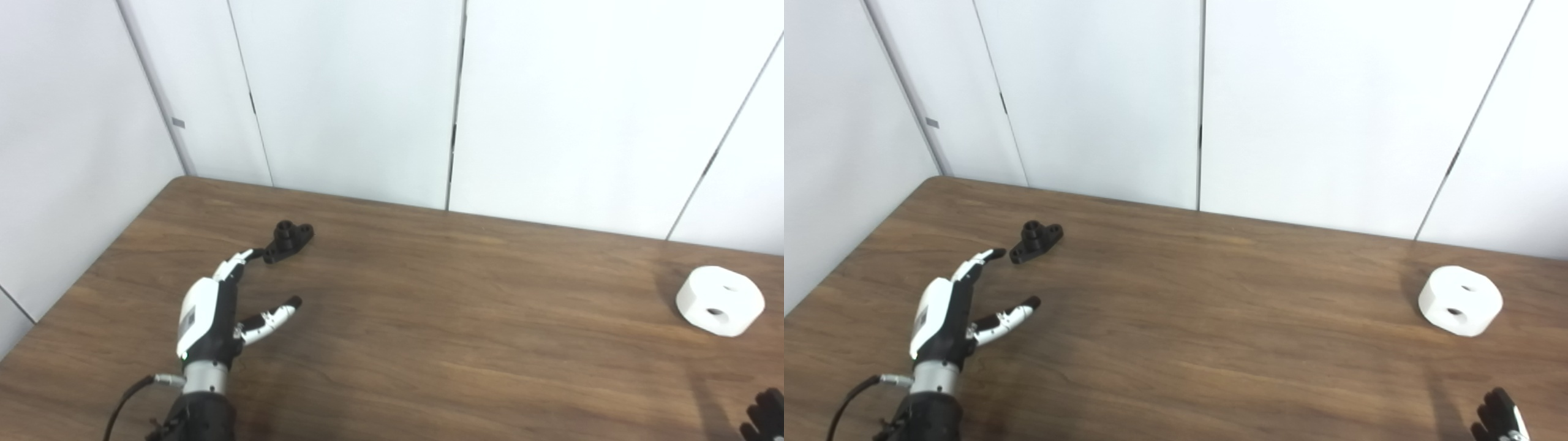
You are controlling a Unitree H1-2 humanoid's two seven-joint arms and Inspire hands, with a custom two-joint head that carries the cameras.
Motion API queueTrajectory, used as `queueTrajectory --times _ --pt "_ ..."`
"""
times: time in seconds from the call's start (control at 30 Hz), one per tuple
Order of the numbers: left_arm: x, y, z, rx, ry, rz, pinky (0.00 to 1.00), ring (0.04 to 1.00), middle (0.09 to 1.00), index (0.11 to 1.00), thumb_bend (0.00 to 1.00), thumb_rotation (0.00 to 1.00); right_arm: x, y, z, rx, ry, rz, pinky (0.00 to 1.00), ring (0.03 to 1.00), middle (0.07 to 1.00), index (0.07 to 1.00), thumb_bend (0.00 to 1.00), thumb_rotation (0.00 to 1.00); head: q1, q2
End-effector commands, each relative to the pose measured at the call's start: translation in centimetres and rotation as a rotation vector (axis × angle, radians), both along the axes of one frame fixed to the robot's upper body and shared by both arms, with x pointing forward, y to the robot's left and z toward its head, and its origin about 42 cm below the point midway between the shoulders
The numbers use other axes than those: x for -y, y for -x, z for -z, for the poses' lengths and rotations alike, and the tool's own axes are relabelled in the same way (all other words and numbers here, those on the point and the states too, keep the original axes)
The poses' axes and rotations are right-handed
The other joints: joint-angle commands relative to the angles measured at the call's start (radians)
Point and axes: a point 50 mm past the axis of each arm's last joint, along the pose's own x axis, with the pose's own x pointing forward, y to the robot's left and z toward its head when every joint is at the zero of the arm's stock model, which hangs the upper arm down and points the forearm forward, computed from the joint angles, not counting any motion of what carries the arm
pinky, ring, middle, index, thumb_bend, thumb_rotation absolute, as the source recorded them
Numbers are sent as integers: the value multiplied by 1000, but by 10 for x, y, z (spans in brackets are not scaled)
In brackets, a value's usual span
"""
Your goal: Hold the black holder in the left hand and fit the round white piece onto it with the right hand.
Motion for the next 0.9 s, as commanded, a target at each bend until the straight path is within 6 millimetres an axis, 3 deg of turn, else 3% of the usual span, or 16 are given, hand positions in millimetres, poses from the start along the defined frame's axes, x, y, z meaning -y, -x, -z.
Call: queueTrajectory --times 0.0,0.23,0.47,0.87 --pt "-9 -20 -16 76 -60 -17 919 950 910 831 810 274 -2 14 28 -140 -27 23 1000 1000 1000 999 782 1000 -3 1" --pt "-25 -53 -20 71 -119 -54 898 930 897 813 829 276 -3 16 27 -135 -16 27 1000 1000 1000 993 766 1000 -2 2" --pt "-42 -78 -22 49 -180 -78 961 935 890 797 843 310 -4 16 26 -137 -4 26 1000 1000 1000 1000 784 1000 -4 5" --pt "-47 -107 -19 -54 -240 -87 956 938 894 780 900 350 -6 18 26 -138 1 28 1000 1000 1000 1000 799 1000 -9 8"
